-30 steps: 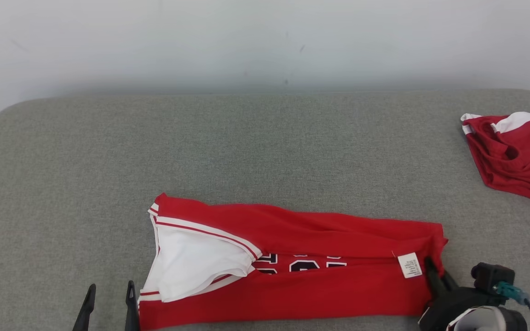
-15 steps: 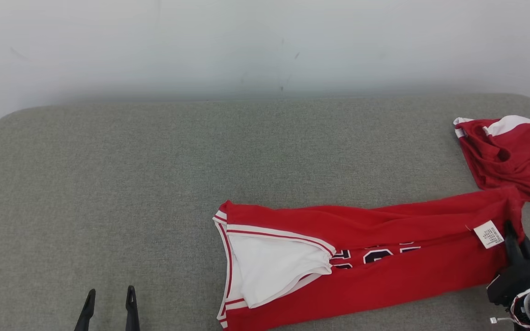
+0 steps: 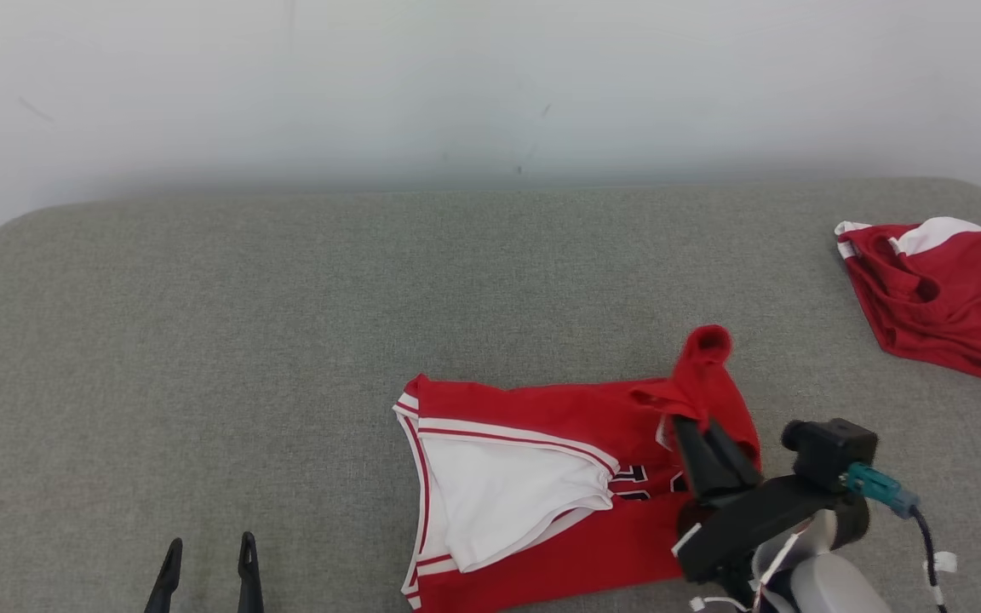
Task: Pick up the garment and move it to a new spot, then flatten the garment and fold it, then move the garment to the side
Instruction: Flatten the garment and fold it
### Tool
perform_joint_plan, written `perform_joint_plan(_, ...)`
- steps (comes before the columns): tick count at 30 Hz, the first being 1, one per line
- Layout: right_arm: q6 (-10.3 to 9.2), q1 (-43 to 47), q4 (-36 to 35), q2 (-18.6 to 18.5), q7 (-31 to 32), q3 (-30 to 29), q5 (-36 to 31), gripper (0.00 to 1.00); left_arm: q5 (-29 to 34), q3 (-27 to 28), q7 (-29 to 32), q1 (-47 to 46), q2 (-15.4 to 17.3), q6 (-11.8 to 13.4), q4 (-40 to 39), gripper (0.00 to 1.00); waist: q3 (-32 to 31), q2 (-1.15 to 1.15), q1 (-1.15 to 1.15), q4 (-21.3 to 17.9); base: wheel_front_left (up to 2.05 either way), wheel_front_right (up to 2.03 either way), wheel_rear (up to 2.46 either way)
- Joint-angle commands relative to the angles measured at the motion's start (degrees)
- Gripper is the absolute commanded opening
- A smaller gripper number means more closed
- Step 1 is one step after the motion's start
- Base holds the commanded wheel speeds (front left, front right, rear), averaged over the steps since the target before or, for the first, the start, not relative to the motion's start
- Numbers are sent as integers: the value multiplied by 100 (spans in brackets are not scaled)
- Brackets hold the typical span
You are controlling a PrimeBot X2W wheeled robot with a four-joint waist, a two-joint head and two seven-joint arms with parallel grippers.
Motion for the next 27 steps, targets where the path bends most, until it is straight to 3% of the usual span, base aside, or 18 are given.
perform_joint_plan(1,-16,21,-128,110,70,86,-34,0,28,-13,-17,-42,-10,-16,20,100,8,0,0,24,0,0,0)
perform_joint_plan(6,-16,-168,-301,507,323,494,-152,0,5,-97,-17,-129,-10,-36,60,100,54,0,0,170,0,0,0)
perform_joint_plan(11,-16,-481,113,694,391,717,-253,0,-57,-210,-17,-237,-9,-23,107,100,123,0,0,346,0,0,0)
perform_joint_plan(27,-15,-1395,1940,734,-342,1972,567,0,-204,-466,-17,-363,-10,44,236,100,145,0,0,738,0,0,0)
